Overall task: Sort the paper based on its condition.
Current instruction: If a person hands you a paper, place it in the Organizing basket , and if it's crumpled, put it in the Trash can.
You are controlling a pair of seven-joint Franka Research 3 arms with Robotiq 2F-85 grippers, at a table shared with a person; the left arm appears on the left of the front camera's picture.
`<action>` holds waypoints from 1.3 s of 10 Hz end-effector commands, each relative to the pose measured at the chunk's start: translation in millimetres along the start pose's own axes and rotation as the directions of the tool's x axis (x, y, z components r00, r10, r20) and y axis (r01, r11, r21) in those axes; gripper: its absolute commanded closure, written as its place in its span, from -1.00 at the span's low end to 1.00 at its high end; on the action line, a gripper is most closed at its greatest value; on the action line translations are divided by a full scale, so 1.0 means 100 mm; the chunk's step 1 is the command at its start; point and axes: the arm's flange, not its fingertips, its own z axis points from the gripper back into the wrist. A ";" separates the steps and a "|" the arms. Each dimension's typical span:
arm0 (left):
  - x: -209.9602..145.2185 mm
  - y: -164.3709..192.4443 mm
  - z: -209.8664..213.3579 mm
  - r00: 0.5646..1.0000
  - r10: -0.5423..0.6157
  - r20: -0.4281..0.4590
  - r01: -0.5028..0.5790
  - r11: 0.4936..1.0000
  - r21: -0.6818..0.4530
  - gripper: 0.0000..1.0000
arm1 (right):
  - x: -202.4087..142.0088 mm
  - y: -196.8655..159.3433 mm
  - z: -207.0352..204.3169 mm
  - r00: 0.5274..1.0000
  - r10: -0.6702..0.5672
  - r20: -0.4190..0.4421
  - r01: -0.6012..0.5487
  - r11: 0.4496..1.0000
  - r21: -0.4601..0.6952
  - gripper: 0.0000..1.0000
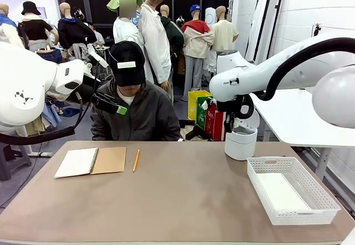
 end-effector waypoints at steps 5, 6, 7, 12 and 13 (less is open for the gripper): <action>-0.02 0.01 -0.01 1.000 -0.010 -0.004 0.010 1.000 -0.004 -1.00 | 0.10 -0.47 -0.20 0.993 -0.084 -0.082 0.079 0.995 -0.062 0.94; -0.02 0.01 -0.01 1.000 -0.010 -0.004 0.010 1.000 -0.004 -1.00 | 0.10 -0.51 -0.25 0.991 -0.094 -0.092 0.088 0.994 -0.067 0.94; -0.02 0.01 -0.01 1.000 -0.010 -0.004 0.010 1.000 -0.004 -1.00 | 0.09 -0.56 -0.28 0.988 -0.111 -0.106 0.103 0.992 -0.077 0.94; -0.02 0.01 -0.01 1.000 -0.010 -0.004 0.010 1.000 -0.004 -1.00 | 0.15 -0.63 -0.36 0.983 -0.123 -0.139 0.110 0.989 -0.098 0.45; -0.02 0.01 -0.01 1.000 -0.010 -0.004 0.010 1.000 -0.004 -1.00 | 0.16 -0.64 -0.34 0.983 -0.124 -0.139 0.111 0.989 -0.096 0.05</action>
